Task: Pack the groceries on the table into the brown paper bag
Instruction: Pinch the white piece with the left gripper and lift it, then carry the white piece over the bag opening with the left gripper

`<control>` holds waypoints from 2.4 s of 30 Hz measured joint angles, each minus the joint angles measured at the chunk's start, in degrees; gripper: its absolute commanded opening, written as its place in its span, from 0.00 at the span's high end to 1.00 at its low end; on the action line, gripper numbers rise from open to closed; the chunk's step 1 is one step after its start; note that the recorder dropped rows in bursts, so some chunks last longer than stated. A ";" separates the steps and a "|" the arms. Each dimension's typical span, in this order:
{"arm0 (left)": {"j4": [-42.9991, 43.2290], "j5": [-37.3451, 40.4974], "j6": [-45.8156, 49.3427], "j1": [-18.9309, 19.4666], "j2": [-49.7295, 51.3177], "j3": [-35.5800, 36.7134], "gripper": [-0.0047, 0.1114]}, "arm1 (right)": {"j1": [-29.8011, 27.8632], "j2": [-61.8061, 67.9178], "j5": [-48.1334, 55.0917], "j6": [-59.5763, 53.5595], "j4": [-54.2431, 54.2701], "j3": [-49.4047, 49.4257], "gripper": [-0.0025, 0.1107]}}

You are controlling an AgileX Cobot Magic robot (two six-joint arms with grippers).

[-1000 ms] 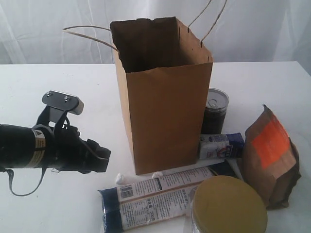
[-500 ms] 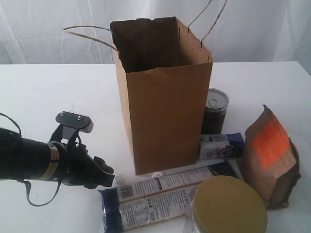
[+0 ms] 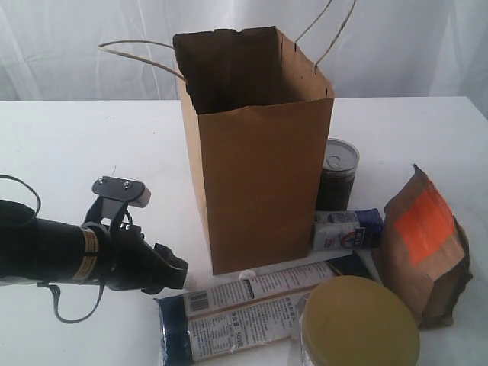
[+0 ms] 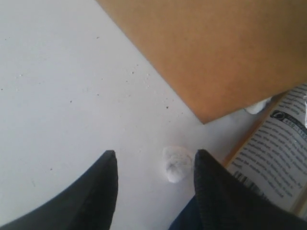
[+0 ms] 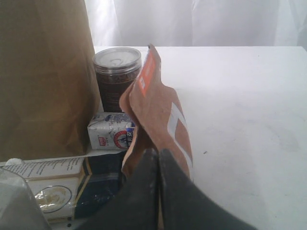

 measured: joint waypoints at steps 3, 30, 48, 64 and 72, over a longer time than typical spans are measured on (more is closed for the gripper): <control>-0.76 -0.62 0.29 0.00 0.00 0.00 0.50 | 0.00 0.00 0.00 0.00 0.00 0.00 0.98; -5.87 -4.42 3.60 0.00 4.25 -0.23 0.50 | 0.00 0.00 0.00 0.00 0.00 0.00 0.98; -10.30 0.83 9.12 -3.27 4.15 -0.52 0.51 | 0.00 0.00 0.00 1.16 0.09 0.00 0.98; -11.16 5.27 10.08 -3.67 4.13 -1.39 0.96 | 0.00 0.00 0.00 1.35 0.09 0.00 0.98; -10.86 13.20 10.20 -3.79 -4.75 -1.51 0.96 | 0.00 0.00 0.00 1.35 0.09 0.00 0.98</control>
